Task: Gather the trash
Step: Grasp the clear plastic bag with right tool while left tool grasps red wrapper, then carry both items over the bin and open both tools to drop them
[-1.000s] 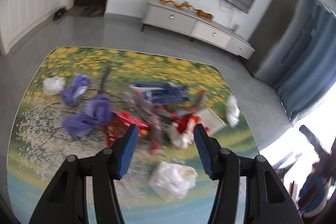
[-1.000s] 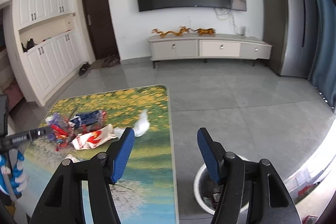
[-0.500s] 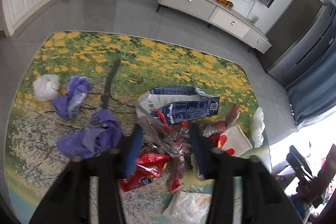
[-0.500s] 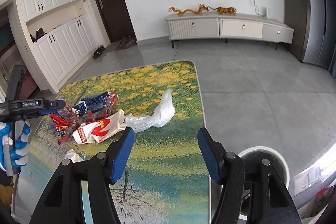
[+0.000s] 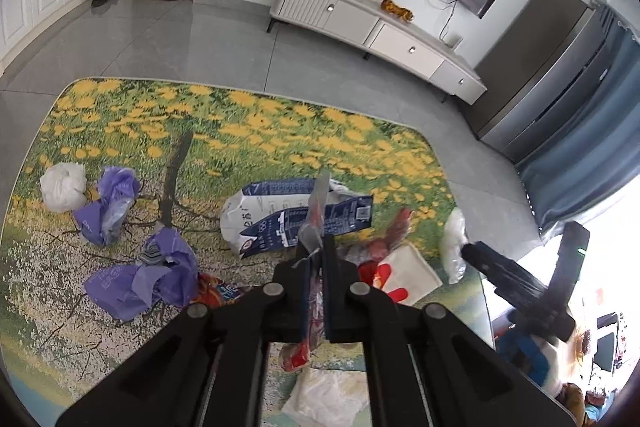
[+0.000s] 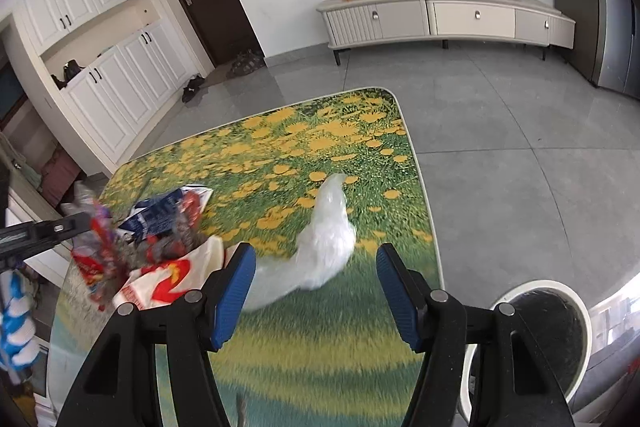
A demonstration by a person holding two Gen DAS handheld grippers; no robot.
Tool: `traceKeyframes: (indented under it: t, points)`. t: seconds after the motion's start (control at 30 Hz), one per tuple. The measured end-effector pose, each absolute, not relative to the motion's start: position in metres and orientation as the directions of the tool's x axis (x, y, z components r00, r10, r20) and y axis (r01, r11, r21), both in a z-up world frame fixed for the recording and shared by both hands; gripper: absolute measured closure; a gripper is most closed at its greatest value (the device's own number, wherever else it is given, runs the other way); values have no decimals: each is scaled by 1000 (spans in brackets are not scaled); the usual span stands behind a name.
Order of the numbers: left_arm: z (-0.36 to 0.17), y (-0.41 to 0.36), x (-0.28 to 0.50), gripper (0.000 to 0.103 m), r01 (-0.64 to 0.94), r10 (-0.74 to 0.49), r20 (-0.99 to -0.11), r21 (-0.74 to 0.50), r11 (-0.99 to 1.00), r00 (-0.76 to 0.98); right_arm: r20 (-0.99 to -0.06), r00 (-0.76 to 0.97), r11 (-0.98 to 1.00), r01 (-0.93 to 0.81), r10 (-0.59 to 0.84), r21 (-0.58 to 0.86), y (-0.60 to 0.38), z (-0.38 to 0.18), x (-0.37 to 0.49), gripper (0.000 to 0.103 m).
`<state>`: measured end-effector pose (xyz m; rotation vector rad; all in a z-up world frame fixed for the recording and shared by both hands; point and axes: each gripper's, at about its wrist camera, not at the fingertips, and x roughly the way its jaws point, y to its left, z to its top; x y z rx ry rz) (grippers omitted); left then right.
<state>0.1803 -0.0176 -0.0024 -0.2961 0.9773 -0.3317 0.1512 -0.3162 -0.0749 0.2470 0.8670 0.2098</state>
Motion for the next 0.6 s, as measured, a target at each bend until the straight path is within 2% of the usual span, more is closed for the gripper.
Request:
traceKeyframes:
  t: [0.07,0.27,0.6]
  points:
    - [2,-17,177,99,150,-417,-745,-401,904,521,-735,623,954,-66,267,291,-316,-81,159,45]
    - [15,-15,165,99,172,-440,-718,-417,892,539,-755,601,959,-75,263,274,-309,-95,171,68]
    - [41,-16,132,99,194,-441,-686,-409,892,579,-684,649,937,-145,333,318,-314,-64,130,70]
